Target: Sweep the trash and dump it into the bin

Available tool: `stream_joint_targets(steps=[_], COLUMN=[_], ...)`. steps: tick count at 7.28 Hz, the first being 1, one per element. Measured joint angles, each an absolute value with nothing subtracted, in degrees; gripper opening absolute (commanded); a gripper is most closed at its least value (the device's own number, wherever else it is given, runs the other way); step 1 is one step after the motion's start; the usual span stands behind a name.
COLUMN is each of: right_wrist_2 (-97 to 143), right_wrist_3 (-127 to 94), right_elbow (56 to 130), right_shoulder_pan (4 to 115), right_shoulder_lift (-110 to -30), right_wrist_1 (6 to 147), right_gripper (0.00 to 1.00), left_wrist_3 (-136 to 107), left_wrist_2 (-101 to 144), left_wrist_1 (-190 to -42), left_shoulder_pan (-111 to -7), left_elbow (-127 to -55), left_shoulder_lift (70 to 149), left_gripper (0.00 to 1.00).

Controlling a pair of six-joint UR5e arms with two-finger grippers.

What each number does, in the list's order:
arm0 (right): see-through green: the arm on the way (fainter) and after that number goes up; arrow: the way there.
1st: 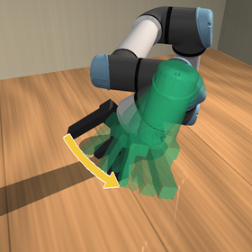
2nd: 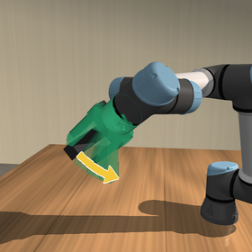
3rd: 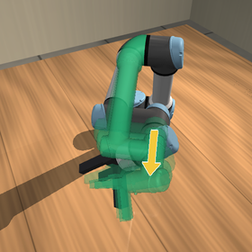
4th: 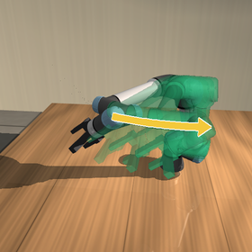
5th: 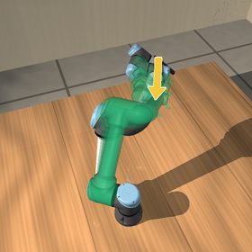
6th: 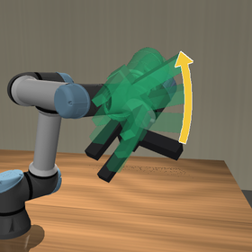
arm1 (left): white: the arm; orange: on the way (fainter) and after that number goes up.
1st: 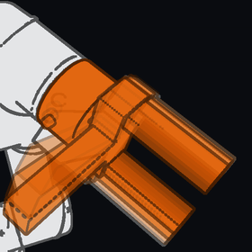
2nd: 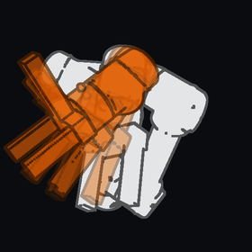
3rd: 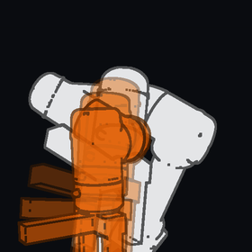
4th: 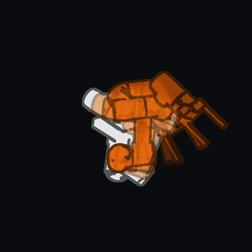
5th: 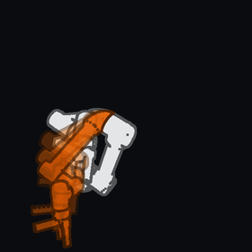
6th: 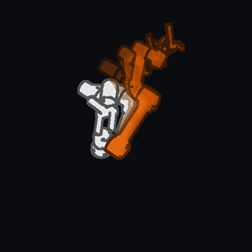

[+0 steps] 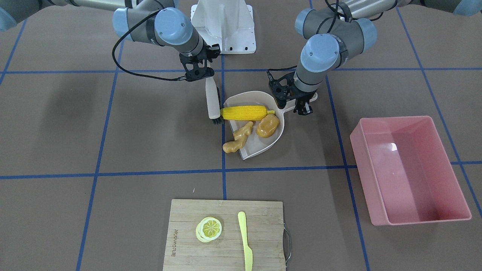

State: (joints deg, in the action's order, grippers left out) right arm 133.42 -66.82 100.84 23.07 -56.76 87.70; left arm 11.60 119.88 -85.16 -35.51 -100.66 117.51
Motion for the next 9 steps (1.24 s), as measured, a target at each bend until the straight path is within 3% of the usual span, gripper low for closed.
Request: stream_joint_targets(steps=[4, 9], right_wrist_2=[134.67, 136.07], right_wrist_3=[-67.4, -55.54], right_elbow=[102.42, 117.7], right_shoulder_pan=[25.37, 41.63], right_shoulder_lift=[-56.42, -63.32], right_wrist_1=[90.14, 109.36], right_gripper=[0.0, 0.0], left_wrist_3=[11.6, 11.6], left_wrist_2=[119.89, 119.83], left_wrist_1=[-85.15, -85.4], left_shoulder_pan=[-35.52, -35.55], left_elbow=[-100.74, -100.63], left_shoulder_lift=[117.53, 117.57], left_gripper=[0.0, 0.0])
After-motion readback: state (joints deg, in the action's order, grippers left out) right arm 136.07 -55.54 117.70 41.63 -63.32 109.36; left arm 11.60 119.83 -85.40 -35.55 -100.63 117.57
